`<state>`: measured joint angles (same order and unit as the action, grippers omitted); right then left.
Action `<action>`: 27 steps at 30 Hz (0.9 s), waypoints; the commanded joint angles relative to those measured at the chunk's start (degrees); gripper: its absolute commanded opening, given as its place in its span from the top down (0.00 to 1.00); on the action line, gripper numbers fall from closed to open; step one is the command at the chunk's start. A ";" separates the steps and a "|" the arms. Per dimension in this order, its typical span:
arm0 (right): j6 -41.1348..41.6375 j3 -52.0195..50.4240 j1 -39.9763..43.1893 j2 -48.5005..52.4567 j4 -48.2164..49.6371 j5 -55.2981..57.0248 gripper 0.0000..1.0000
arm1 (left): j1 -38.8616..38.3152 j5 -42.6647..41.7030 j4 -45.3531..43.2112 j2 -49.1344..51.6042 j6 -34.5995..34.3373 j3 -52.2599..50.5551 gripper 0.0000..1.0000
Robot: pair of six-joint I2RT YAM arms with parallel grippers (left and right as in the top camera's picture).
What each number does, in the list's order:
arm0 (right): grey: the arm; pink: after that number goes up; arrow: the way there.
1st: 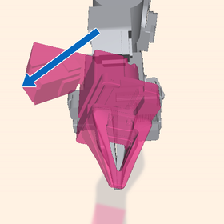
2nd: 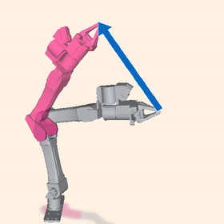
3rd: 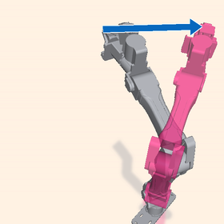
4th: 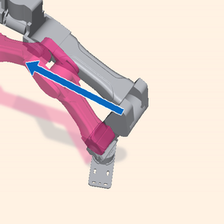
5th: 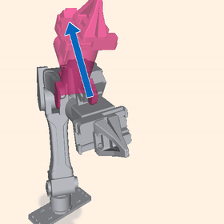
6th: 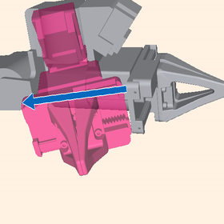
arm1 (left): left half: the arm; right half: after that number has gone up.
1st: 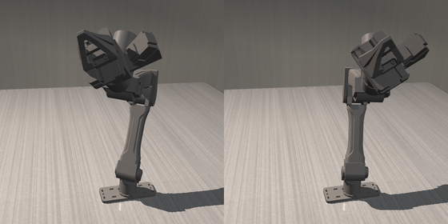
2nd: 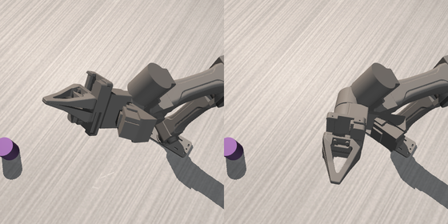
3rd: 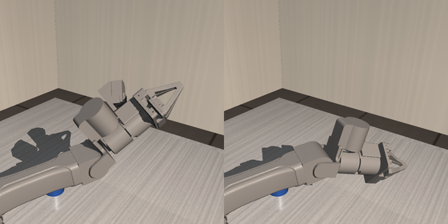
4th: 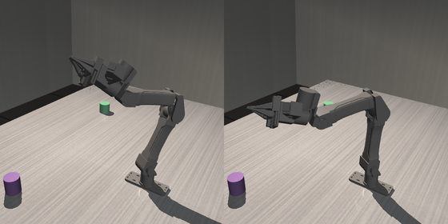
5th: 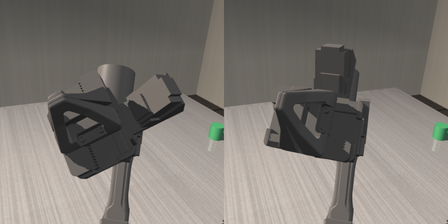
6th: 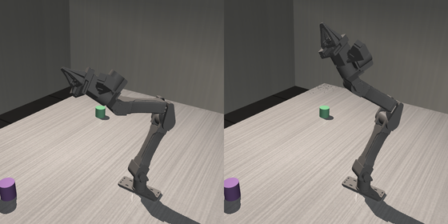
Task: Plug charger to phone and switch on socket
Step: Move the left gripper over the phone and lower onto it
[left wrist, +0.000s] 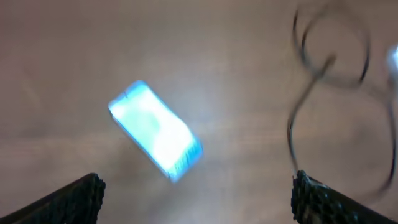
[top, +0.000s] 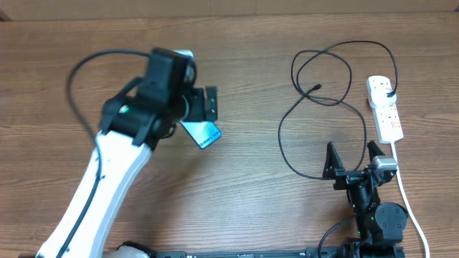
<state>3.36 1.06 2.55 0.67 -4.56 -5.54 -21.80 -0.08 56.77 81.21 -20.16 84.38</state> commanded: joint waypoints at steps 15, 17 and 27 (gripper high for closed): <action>-0.22 -0.61 0.11 -0.50 0.26 0.37 0.00 | 4.68 -5.31 7.34 25.57 -34.25 8.31 0.00; -0.22 -0.61 0.11 -0.50 0.26 0.39 0.00 | 5.90 -5.35 9.09 28.87 -35.45 11.69 0.00; -0.22 -0.61 0.09 -0.50 0.26 0.39 0.00 | 7.13 -6.32 10.45 37.33 -37.70 14.91 0.00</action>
<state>3.38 1.06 2.52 0.67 -4.54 -5.52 -14.26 -6.66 66.94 116.90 -55.86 97.93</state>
